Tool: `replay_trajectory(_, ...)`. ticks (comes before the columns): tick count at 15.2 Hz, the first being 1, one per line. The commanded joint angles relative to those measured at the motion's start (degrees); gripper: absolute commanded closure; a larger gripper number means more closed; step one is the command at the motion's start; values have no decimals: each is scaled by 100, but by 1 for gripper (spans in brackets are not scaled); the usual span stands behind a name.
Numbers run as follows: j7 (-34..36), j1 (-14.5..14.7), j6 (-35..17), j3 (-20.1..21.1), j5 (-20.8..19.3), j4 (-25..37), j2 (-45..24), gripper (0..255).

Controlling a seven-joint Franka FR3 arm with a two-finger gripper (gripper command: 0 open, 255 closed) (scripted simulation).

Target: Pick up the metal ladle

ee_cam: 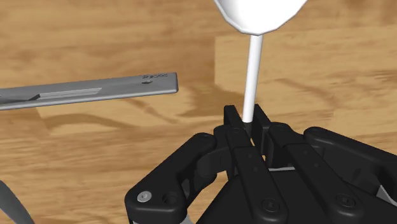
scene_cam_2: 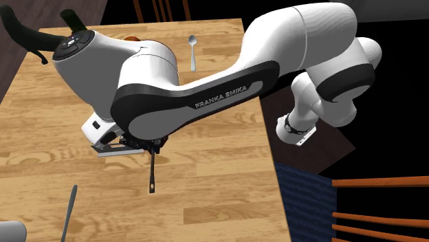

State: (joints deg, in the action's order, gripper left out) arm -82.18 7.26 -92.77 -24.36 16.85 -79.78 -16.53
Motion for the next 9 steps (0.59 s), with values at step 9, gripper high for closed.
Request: replay_trajectory(9,88,-138,714,-11,82,907,-202,255)
